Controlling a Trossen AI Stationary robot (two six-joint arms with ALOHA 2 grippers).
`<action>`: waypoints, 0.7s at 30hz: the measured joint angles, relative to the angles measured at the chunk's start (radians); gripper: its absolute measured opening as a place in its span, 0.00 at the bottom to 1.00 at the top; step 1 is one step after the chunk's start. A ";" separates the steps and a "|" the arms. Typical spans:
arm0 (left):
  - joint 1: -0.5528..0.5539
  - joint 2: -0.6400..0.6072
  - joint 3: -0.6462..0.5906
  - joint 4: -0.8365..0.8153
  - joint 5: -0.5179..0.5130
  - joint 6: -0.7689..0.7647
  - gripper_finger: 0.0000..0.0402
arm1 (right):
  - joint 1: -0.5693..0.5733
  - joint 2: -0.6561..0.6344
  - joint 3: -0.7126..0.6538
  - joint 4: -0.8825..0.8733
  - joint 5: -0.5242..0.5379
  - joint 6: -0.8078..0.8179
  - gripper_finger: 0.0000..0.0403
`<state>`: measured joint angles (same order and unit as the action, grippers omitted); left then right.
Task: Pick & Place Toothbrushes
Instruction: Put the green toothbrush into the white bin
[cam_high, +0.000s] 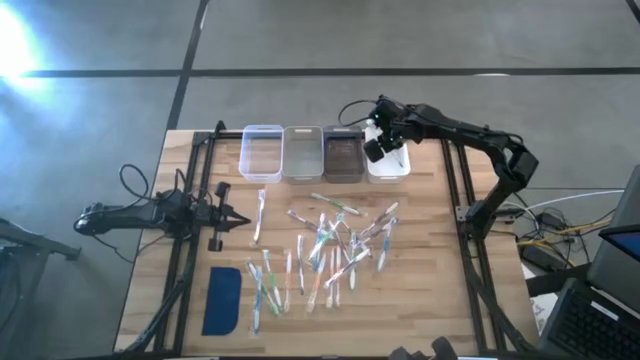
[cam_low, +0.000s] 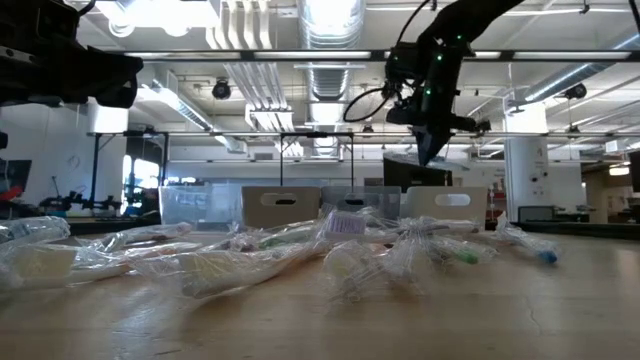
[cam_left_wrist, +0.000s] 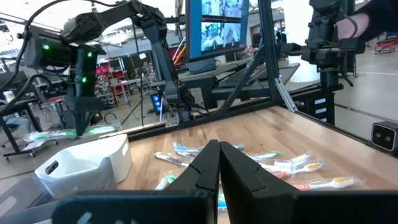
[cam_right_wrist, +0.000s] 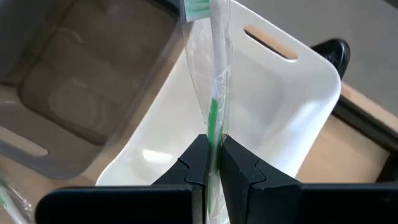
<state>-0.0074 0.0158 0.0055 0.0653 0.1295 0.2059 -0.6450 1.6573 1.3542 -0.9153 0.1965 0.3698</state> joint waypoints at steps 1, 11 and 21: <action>0.000 0.000 0.000 0.000 0.000 0.000 0.04 | -0.004 0.000 -0.006 0.000 -0.008 0.009 0.05; 0.001 0.000 0.000 0.000 0.000 0.000 0.04 | -0.033 0.019 -0.052 0.021 -0.044 0.015 0.05; 0.000 0.000 0.000 0.000 0.000 0.000 0.04 | -0.037 0.088 -0.052 0.039 -0.059 -0.004 0.05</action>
<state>-0.0071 0.0155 0.0055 0.0654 0.1295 0.2058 -0.6819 1.7455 1.3018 -0.8764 0.1378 0.3663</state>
